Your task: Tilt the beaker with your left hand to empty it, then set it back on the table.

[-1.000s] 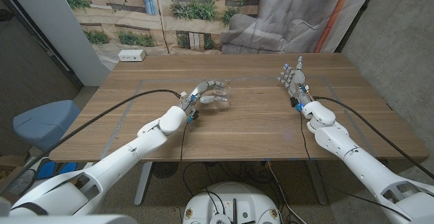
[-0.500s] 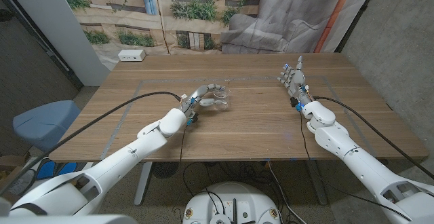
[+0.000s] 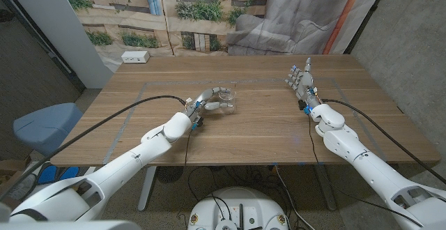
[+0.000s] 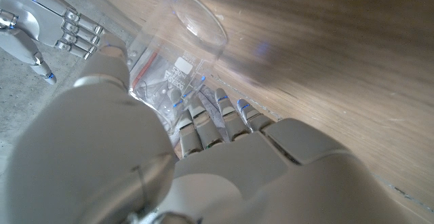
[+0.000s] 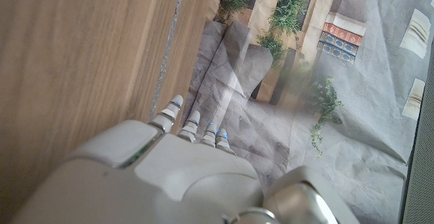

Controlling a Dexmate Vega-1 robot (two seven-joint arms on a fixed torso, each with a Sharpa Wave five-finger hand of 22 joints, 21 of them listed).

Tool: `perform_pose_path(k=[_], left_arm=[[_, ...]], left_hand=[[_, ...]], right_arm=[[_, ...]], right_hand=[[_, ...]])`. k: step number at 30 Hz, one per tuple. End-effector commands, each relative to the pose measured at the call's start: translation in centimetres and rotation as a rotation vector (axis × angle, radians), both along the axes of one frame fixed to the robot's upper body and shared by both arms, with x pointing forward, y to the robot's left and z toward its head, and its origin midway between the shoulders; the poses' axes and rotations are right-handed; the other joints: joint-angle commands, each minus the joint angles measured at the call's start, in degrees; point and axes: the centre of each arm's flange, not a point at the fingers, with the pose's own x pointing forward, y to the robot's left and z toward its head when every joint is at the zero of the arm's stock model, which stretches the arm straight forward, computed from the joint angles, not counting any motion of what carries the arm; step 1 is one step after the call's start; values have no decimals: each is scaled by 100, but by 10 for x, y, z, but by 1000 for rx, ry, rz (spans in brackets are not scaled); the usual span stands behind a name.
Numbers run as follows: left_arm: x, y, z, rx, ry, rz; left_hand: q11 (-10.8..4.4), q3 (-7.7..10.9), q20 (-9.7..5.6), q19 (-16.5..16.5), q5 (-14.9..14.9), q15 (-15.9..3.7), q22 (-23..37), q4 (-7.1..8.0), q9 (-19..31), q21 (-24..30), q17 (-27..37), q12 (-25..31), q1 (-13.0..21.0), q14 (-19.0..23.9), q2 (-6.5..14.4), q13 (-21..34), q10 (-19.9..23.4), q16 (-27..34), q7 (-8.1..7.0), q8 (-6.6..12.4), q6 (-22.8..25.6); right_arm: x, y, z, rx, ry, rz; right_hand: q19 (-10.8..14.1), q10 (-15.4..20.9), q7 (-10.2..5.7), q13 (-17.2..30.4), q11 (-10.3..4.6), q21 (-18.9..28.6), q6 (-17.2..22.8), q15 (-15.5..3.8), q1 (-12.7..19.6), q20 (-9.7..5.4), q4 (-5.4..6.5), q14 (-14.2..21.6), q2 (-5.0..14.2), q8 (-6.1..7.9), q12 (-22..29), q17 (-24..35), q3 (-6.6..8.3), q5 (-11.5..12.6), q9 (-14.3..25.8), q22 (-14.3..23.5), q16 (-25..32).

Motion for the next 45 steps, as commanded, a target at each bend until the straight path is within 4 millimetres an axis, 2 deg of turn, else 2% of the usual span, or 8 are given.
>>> perform_pose_path(k=[1, 11, 15, 17, 31, 40, 43, 45], left_arm=[[5, 4, 0, 13, 25, 0], [9, 9, 4, 34, 60, -11], [10, 9, 6, 41, 75, -24], [10, 9, 7, 47, 81, -22], [12, 9, 17, 60, 102, -78], [12, 15, 25, 104, 132, -102], [11, 18, 28, 121, 154, -110], [10, 19, 29, 137, 161, -116]], left_hand=[[29, -40, 26, -42, 32, -581, 17, 0, 3, 36, 20, -44, -239, -110, 167, -51, -285, 19, 31, -228, -230], [118, -116, -20, -119, 34, -481, 27, 2, -11, 46, 28, -39, -494, -414, -1, -239, -959, 12, 87, -828, -869], [122, -126, -3, -181, 36, -409, 27, -1, -14, 40, 28, -52, -553, -592, -45, -309, -1182, -6, 105, -999, -1096], [185, -132, 27, -225, 36, -393, 27, -3, -15, 32, 28, -56, -580, -648, -70, -341, -1279, -5, 131, -1056, -1185], [410, -177, 169, -438, 23, -176, 25, -21, -23, 20, 30, -86, -731, -1172, -314, -554, -1994, -22, 244, -1218, -1926], [576, -220, 208, -849, 3, 63, 25, 9, -35, -13, 19, -116, -932, -1932, -488, -739, -2681, -62, 310, -1201, -2436], [485, -236, 218, -963, -4, 136, 25, 19, -38, -11, 15, -128, -1007, -2116, -535, -788, -2907, -53, 372, -1203, -2605], [549, -262, 237, -1108, -13, 194, 24, 17, -39, -14, 13, -127, -1077, -2316, -609, -826, -3111, -52, 413, -1203, -2791]], right_arm=[[0, 0, 0, 0, 0, 0], [0, 0, 0, 0, 0, 0], [0, 0, 0, 0, 0, 0], [0, 0, 0, 0, 0, 0], [0, 0, 0, 0, 0, 0], [0, 0, 0, 0, 0, 0], [0, 0, 0, 0, 0, 0], [0, 0, 0, 0, 0, 0]], right_hand=[[5, -26, -19, 30, -8, 37, -49, -99, 22, 31, 6, -22, 506, 27, 34, 9, -33, 33, 11, 25, 17], [3, -21, -16, 30, -10, 36, -47, -110, 22, 34, 6, -21, 507, 28, 36, 9, -33, 33, 11, 25, 18], [5, -26, -16, 30, -6, 37, -45, -104, 22, 31, 6, -17, 507, 29, 34, 9, -33, 33, 11, 25, 19], [5, -27, -13, 30, -9, 37, -44, -102, 22, 38, 6, -21, 507, 29, 33, 9, -33, 33, 11, 25, 18], [3, -29, -16, 30, -9, 36, -46, -108, 22, 28, 6, -23, 507, 29, 33, 9, -33, 33, 11, 25, 17], [3, -21, -15, 30, -12, 36, -33, -106, 22, 37, 6, -20, 507, 34, 36, 9, -33, 33, 11, 25, 18], [3, -25, -11, 30, -10, 36, -39, -104, 22, 34, 6, -20, 507, 31, 34, 9, -33, 33, 11, 25, 19], [4, -18, -13, 30, -12, 37, -30, -113, 22, 35, 6, -20, 507, 35, 37, 9, -33, 33, 11, 25, 18]])
